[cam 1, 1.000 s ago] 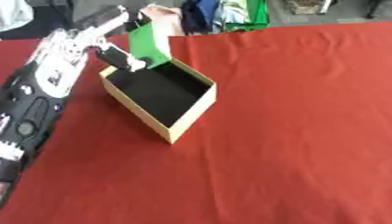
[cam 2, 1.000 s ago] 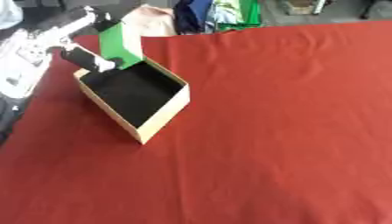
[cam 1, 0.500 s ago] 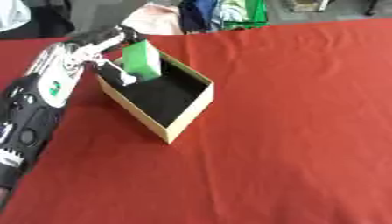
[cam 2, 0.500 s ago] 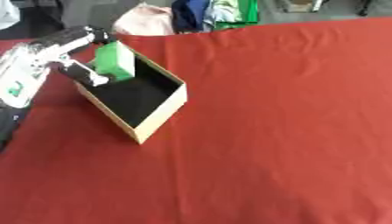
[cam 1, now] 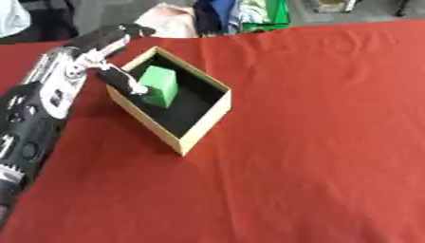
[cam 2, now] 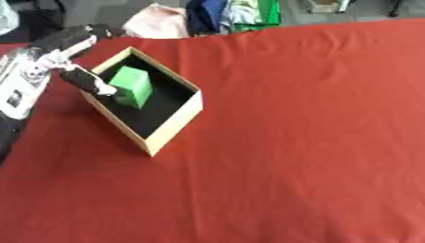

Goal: Pick up objects on the table and place them in the box.

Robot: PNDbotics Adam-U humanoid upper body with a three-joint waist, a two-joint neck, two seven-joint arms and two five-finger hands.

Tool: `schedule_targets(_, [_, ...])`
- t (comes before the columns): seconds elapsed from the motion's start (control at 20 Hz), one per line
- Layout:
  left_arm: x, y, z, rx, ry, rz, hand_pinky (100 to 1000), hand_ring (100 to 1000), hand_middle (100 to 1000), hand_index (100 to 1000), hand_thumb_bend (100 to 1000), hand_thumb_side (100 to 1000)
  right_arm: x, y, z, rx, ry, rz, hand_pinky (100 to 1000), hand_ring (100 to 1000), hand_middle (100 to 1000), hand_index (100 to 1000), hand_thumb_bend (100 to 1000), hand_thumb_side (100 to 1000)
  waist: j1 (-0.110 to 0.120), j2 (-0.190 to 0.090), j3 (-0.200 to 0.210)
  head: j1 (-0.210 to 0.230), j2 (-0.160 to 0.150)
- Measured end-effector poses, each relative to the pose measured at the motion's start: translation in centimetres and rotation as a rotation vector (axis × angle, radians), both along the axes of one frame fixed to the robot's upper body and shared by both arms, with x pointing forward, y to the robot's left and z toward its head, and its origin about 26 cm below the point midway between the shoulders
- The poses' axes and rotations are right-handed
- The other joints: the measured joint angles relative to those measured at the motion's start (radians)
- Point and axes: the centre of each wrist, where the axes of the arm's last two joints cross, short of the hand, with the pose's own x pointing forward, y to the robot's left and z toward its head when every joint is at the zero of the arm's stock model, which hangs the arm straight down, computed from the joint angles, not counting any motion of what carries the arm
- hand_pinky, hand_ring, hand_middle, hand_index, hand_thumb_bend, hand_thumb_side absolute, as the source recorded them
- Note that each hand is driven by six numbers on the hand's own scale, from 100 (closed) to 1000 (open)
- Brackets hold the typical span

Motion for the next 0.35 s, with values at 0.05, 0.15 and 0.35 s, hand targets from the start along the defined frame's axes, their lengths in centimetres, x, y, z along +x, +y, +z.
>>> schedule_targets(0.05, [-0.1, -0.1, 0.3, -0.024, -0.014, -0.006, 878, 845, 817, 915, 478, 197, 0.0, 0.0, 0.0, 0.0, 0.0, 0.0, 799, 760, 766, 767, 100, 114, 0.0, 0.0, 0.001, 0.0, 0.0])
schedule_targets(0.15, [-0.6, -0.2, 1.3, -0.086, -0.053, -0.021, 871, 829, 808, 910, 428, 147, 0.0, 0.0, 0.0, 0.0, 0.0, -0.001, 799, 760, 766, 767, 100, 114, 0.0, 0.0, 0.005, -0.001, 0.0])
schedule_targets(0.35, [-2.5, 0.2, 3.8, -0.233, -0.142, -0.044, 849, 796, 779, 898, 301, 100, 0.0, 0.0, 0.0, 0.001, 0.001, -0.002, 799, 760, 766, 767, 100, 115, 0.0, 0.0, 0.016, -0.009, 0.001])
